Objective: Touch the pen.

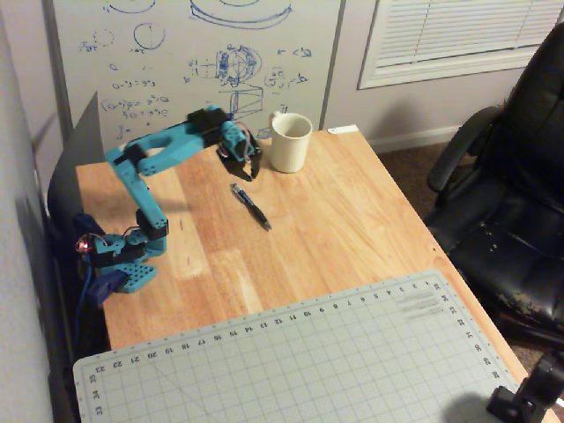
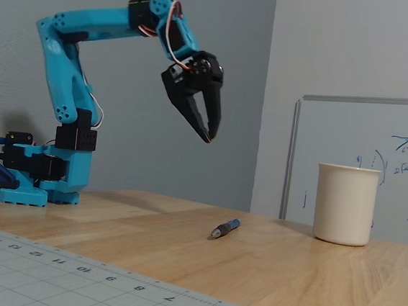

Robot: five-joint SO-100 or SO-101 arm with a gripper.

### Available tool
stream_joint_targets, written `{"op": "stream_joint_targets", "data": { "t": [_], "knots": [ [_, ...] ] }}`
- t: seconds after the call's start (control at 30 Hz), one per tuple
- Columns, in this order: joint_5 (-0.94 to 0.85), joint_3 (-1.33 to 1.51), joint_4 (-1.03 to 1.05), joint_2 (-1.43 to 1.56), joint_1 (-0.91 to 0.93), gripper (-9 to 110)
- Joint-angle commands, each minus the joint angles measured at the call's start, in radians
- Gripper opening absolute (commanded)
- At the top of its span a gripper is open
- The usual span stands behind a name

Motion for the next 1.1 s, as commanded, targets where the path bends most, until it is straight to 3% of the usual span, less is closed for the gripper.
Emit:
{"op": "stream_joint_targets", "data": {
  "t": [0.0, 0.63, 1.07],
  "knots": [
    [-0.003, -0.163, -0.003, -0.11, 0.049, 1],
    [-0.005, -0.4, -0.012, -0.503, 0.08, 1],
    [-0.005, -0.44, -0.012, -0.603, 0.08, 1]
  ]
}}
